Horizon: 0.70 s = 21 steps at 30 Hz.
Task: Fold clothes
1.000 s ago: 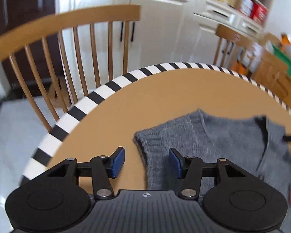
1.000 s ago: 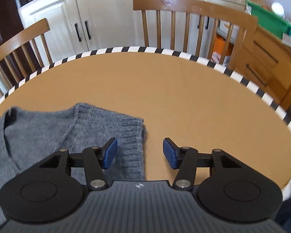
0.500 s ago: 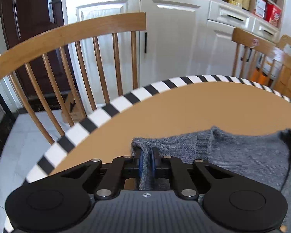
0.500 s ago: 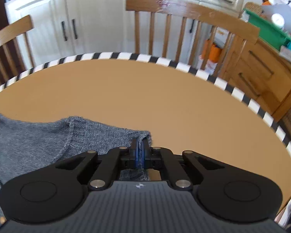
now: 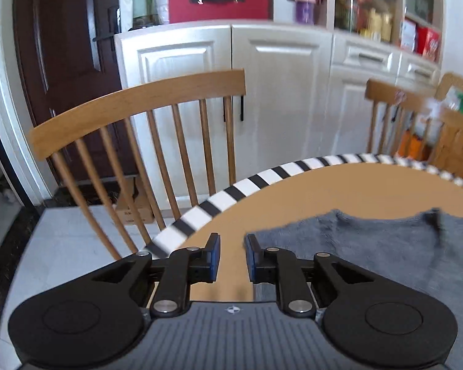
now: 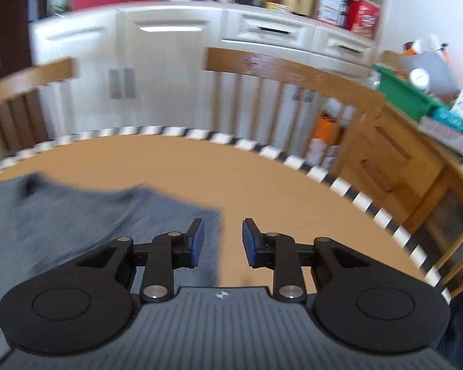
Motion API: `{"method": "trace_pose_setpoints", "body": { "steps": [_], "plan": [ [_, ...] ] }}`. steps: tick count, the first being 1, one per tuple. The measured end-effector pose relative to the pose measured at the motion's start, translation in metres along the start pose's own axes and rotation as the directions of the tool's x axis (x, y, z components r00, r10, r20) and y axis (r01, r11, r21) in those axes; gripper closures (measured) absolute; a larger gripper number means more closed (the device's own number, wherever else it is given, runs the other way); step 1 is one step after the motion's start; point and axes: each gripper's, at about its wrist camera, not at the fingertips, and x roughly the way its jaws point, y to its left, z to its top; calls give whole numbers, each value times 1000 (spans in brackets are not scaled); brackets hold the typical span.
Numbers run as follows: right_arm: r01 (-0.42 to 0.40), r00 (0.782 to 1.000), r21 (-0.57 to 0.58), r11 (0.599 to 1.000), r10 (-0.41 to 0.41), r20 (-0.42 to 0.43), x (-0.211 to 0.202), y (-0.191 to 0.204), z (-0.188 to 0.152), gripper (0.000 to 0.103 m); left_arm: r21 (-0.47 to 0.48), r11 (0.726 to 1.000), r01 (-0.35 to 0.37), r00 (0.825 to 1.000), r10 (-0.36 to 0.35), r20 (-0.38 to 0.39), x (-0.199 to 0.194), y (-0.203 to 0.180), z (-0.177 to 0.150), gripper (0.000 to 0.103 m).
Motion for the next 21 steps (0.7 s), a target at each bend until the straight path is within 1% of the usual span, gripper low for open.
{"method": "trace_pose_setpoints", "body": {
  "steps": [3, 5, 8, 11, 14, 17, 18, 19, 20, 21],
  "plan": [
    [-82, 997, -35, 996, 81, -13, -48, 14, -44, 74, -6, 999, 45, 999, -45, -10, -56, 0, -27, 77],
    [-122, 992, -59, 991, 120, -31, -78, 26, -79, 73, 5, 998, 65, 997, -65, -32, -91, -9, -47, 76],
    [-153, 987, -92, 984, 147, -69, -113, 39, -124, 73, 39, 995, 90, 994, -87, -69, -144, -29, -85, 76],
    [-169, 982, -98, 981, 160, -101, -136, 43, -152, 73, 51, 993, 104, 988, -98, -116, -185, -55, -123, 76],
    [-174, 980, -79, 982, 165, -107, -150, 40, -168, 73, 31, 993, 112, 982, -106, -158, -205, -70, -156, 77],
    [-169, 978, -49, 984, 161, -129, -153, 33, -176, 72, 24, 996, 90, 974, -83, -212, -204, -81, -179, 77],
    [-164, 977, -42, 986, 156, -145, -151, 30, -179, 72, 11, 997, 78, 967, -73, -243, -200, -82, -185, 77],
    [-157, 975, -38, 987, 148, -164, -147, 27, -180, 72, -15, 998, 64, 955, -65, -290, -195, -82, -190, 77],
    [-150, 974, -35, 988, 141, -179, -144, 25, -182, 71, -42, 998, 47, 946, -58, -318, -192, -81, -194, 80],
    [-142, 973, -34, 989, 133, -190, -142, 23, -183, 72, -72, 997, 28, 944, -50, -325, -192, -79, -197, 81]
  ]
}}
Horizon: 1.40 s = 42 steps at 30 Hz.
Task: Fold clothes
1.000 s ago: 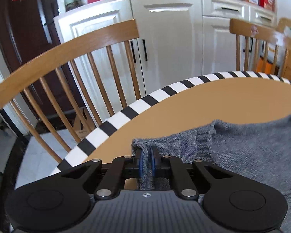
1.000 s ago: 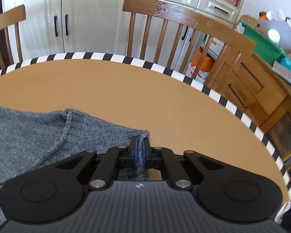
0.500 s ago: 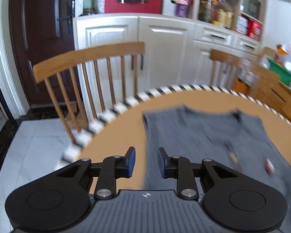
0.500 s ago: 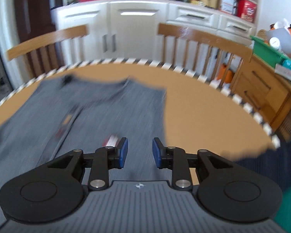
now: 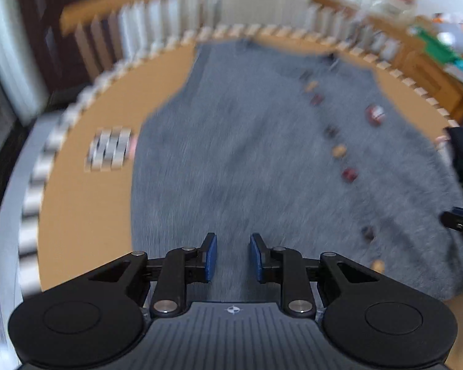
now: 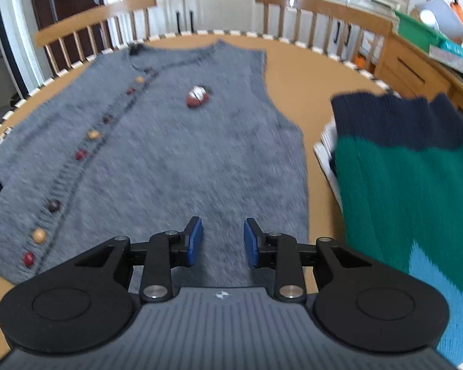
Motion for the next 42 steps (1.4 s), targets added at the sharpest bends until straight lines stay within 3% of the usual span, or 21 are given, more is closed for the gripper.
{"method": "trace_pose_setpoints", "body": {
  "steps": [7, 13, 15, 17, 22, 26, 30, 34, 36, 38, 39, 42],
  "plan": [
    [23, 1000, -59, 998, -23, -4, 0, 0, -5, 73, 18, 997, -73, 997, 73, -40, -1, -9, 1, 81],
    [13, 1000, -28, 1000, -14, -11, -4, -2, -5, 72, 34, 993, -113, 992, 114, -58, -7, -18, 6, 81],
    [25, 1000, -5, 1000, -25, 2, -11, -3, -6, 64, 34, 992, -121, 991, 123, -57, -9, -19, 5, 79],
    [53, 998, 0, 999, -53, 21, -18, -4, -7, 57, 24, 993, -119, 991, 121, -59, -12, -18, 2, 74],
    [65, 998, -1, 998, -65, 1, -18, -9, -9, 57, 43, 991, -131, 989, 133, -59, -15, -23, -7, 65],
    [67, 998, 12, 998, -66, -19, -14, -9, -12, 52, 39, 986, -161, 986, 163, -46, -20, -18, -10, 45],
    [79, 997, -7, 997, -79, -17, -14, -4, -14, 49, 32, 978, -207, 977, 208, -44, -20, -6, -13, 41],
    [78, 997, 19, 997, -78, -15, -18, -6, -13, 49, -5, 983, -185, 982, 185, -51, -22, 2, -18, 37],
    [74, 997, 27, 997, -74, -23, -17, -7, -15, 49, -25, 986, -165, 986, 163, -46, -21, 6, -21, 38],
    [69, 997, 26, 997, -68, -34, -16, -7, -17, 51, -61, 992, -111, 993, 109, -35, -21, 10, -24, 54],
    [64, 997, 22, 998, -63, -38, -15, -6, -18, 55, -64, 993, -95, 995, 93, -31, -22, 10, -24, 56],
    [59, 998, 16, 998, -58, -35, -15, -2, -19, 66, -40, 995, -86, 996, 85, -24, -23, 6, -22, 75]
  ]
}}
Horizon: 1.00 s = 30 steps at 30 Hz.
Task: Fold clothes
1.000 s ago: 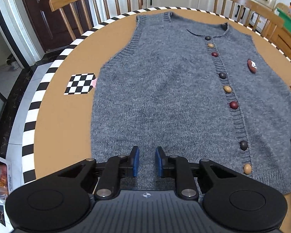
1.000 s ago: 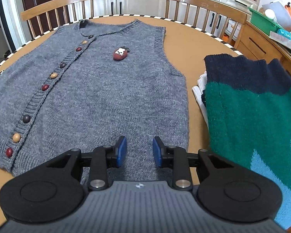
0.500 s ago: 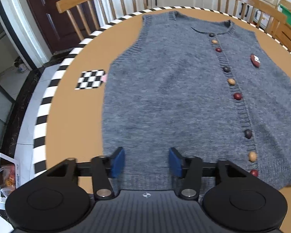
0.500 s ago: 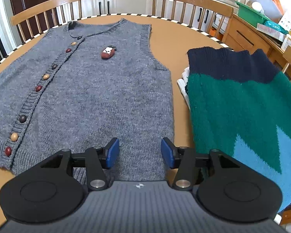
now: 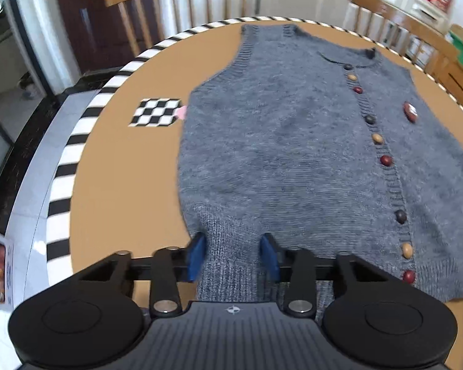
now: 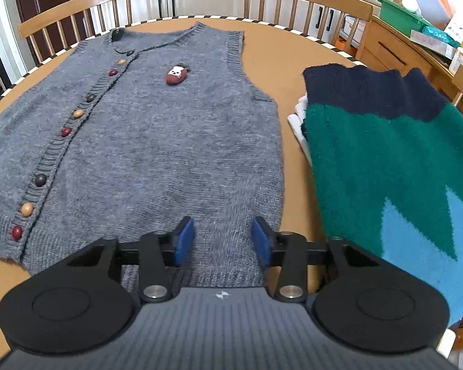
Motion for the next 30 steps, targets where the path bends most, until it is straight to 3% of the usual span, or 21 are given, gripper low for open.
{"method": "trace_pose_setpoints", "body": {
  "steps": [2, 6, 14, 20, 24, 30],
  "plan": [
    [2, 1000, -11, 1000, -2, 4, -1, 4, -1, 75, 8, 1000, 5, 1000, -5, 1, -1, -3, 0, 87],
    [13, 1000, -74, 997, -13, 2, -5, 17, -5, 85, 21, 1000, -8, 1000, 8, 1, -2, -1, 0, 90],
    [-76, 997, -184, 980, 71, -37, -24, 52, -24, 86, 107, 986, -129, 992, 128, 22, 1, 13, 9, 90],
    [-202, 979, -284, 937, 185, -87, -38, 91, -36, 86, 175, 957, -232, 973, 230, 33, 17, 21, 30, 94],
    [-252, 967, -321, 913, 227, -113, -39, 113, -35, 86, 185, 955, -233, 972, 231, 33, 27, 28, 51, 95],
    [-359, 931, -266, 895, 323, -169, -35, 131, -27, 86, 224, 941, -253, 967, 245, 64, 41, 39, 73, 95]
  ]
}}
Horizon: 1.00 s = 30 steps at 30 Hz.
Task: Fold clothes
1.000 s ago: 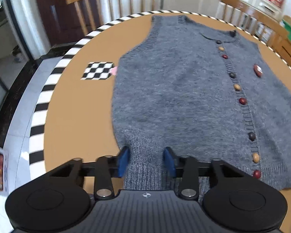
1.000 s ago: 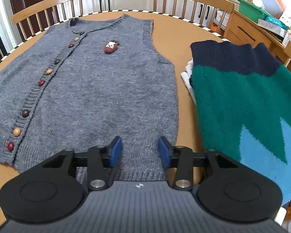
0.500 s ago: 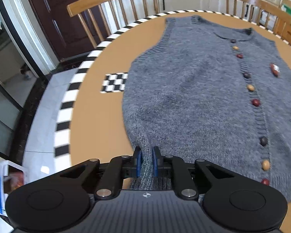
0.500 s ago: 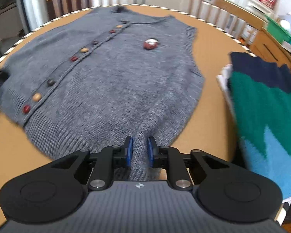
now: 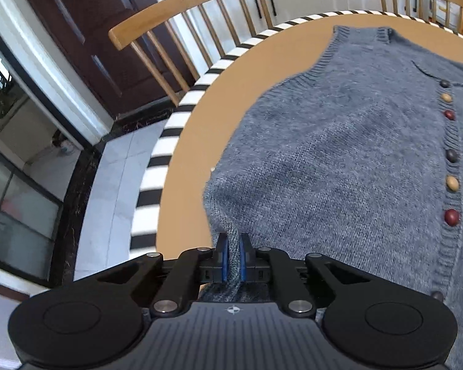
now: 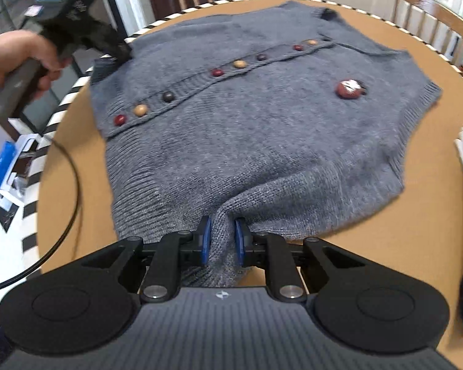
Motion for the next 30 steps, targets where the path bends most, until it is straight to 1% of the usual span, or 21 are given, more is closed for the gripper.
{"method": "trace_pose_setpoints", "body": {
  "steps": [4, 7, 10, 12, 13, 14, 15, 16, 20, 22, 24, 27, 30],
  "plan": [
    [-58, 998, -2, 998, 58, -13, 2, 9, 3, 86, 42, 999, -16, 1000, 15, 23, 11, 4, 10, 95],
    [-87, 996, -9, 996, 87, -17, 3, 14, 6, 86, 48, 999, -20, 999, 19, 37, 22, 9, 20, 95],
    [-90, 996, -23, 996, 90, -23, 5, 16, 11, 85, 27, 1000, 0, 1000, -1, 27, 26, 16, 29, 95],
    [-107, 994, 14, 994, 107, -35, 0, 5, 10, 83, -9, 1000, 23, 999, -22, 31, 16, 22, 30, 93],
    [-119, 992, 40, 992, 120, -39, -3, -1, 9, 81, -18, 999, 29, 999, -28, 35, 8, 22, 28, 87],
    [-129, 991, 68, 989, 132, -38, -7, -8, 7, 77, -23, 999, 34, 999, -33, 39, -3, 21, 25, 77],
    [-129, 991, 87, 988, 132, -33, -13, -15, 6, 74, -29, 999, 44, 998, -42, 44, -13, 19, 22, 72],
    [-118, 992, 102, 988, 121, -24, -19, -22, 6, 73, -37, 998, 60, 997, -58, 51, -24, 16, 17, 68],
    [-42, 999, 152, 987, 39, 20, -39, -60, 6, 71, -68, 985, 161, 986, -158, 47, -59, -6, -3, 61],
    [-2, 998, 182, 983, -9, 56, -45, -82, 10, 69, -86, 973, 213, 977, -211, 34, -71, -21, -15, 61],
    [25, 993, 207, 978, -48, 104, -46, -106, 14, 68, -95, 966, 241, 970, -241, 14, -78, -37, -27, 61],
    [11, 987, 203, 979, -42, 153, -41, -135, 22, 68, -115, 953, 281, 959, -283, -3, -90, -56, -43, 61],
    [-7, 987, 215, 977, -28, 161, -29, -154, 29, 68, -115, 949, 295, 955, -298, -8, -100, -72, -57, 61]
  ]
}}
